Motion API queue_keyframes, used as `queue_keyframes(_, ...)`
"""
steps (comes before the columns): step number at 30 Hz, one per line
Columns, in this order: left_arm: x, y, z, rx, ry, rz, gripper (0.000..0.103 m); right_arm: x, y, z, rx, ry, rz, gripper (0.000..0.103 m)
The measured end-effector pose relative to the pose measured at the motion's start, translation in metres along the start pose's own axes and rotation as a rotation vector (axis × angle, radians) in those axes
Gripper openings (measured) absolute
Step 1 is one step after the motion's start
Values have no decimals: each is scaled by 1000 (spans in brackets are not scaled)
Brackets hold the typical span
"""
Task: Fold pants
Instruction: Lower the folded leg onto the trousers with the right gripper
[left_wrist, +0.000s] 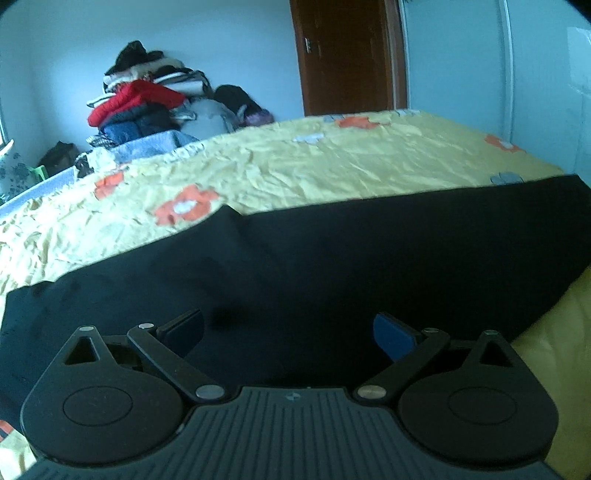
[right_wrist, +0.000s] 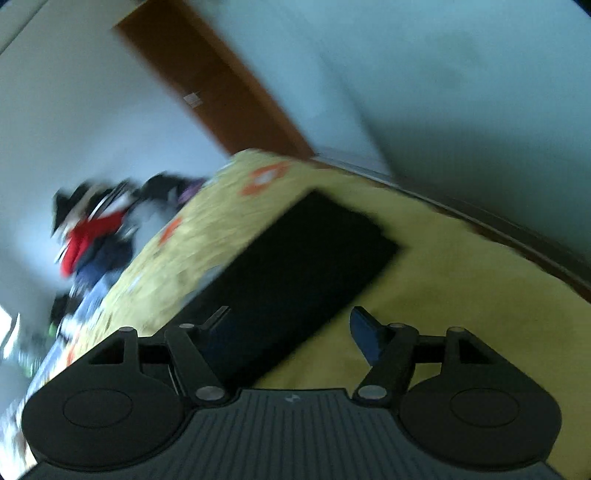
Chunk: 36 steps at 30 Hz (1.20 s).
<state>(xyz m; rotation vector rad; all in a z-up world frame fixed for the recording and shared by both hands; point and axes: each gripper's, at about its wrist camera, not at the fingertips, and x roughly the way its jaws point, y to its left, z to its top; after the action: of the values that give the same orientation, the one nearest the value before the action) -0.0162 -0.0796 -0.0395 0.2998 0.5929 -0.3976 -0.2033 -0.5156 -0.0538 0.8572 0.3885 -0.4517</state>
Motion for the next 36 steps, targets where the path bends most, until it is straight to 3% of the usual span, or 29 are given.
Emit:
queue_keyframes(3,0,-1,-4,3,4,0,99,3,-13,-2,70,-10,29,70)
queue_keyframes(16,-2,-3,-3,-24,8,7,100,49,-20,16,138,-119,102,69)
queue_keyframes(21,-3,-4,-2,-12,1,16,100,62,-21,10,229,-45,236,55)
queue_keyframes(28,-2,-5,-2,-24,6,11,100,73,-14,13,212,-39,249,56)
queue_keyframes(30,-3,-5,-2,-23,6,8,100,75,-16,16,211,-77,232,55)
queue_keyframes(33,-4,-5,-1,-20,2,8,100,78,-15,17,211,-80,212,38)
queue_keyframes(34,-5,-5,-1,-21,1,11,100,80,-14,16,199,-59,207,16)
queue_keyframes(35,-5,-4,-1,-23,0,13,100,81,-14,14,194,-43,206,7)
queue_keyframes(36,-4,-4,-1,-26,2,12,100,81,-15,12,192,-39,204,7)
